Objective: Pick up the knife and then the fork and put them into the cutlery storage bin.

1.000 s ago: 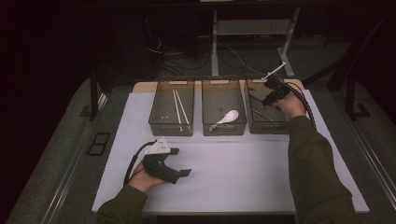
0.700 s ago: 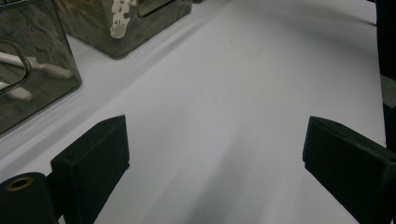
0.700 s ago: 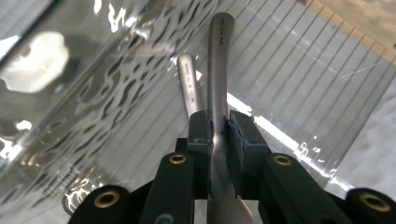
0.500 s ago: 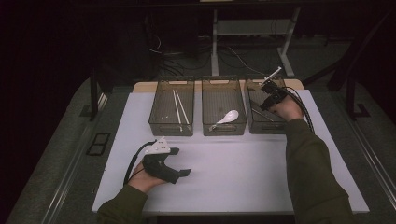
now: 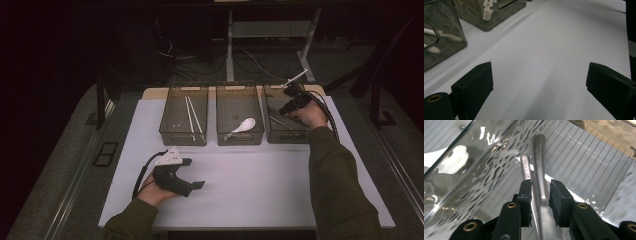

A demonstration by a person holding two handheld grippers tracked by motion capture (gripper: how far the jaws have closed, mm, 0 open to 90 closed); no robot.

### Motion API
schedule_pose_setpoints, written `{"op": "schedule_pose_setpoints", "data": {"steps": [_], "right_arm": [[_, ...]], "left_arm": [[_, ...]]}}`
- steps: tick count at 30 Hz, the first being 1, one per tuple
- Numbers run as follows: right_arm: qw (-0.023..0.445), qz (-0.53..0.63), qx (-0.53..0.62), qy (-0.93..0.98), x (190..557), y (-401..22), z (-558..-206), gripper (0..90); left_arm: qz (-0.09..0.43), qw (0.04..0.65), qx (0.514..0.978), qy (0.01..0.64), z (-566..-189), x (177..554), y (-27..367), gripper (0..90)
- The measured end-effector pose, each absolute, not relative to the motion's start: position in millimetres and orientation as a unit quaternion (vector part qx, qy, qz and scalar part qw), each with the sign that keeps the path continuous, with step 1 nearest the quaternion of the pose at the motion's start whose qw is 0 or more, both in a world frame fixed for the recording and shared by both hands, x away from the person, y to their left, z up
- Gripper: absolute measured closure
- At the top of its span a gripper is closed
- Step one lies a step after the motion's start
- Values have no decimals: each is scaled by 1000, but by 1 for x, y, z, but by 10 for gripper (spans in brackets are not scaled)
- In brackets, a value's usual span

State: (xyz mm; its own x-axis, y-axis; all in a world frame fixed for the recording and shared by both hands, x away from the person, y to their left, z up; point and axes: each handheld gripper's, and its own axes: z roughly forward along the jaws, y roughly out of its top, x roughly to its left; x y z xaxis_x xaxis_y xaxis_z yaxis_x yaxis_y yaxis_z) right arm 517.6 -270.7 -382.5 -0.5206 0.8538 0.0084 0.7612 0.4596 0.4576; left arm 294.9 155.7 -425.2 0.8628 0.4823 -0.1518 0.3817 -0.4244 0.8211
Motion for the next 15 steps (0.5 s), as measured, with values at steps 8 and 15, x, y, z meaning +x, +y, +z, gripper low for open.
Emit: {"op": "schedule_pose_setpoints", "data": {"steps": [8,15], "right_arm": [[116,221,477,843,513,-278,-378,669],[110,274,477,828,499,-292,-372,557]], "left_arm": [[53,469,844,255,-426,296,156,63],[54,468,844,257,-426,296,155,63]]}}
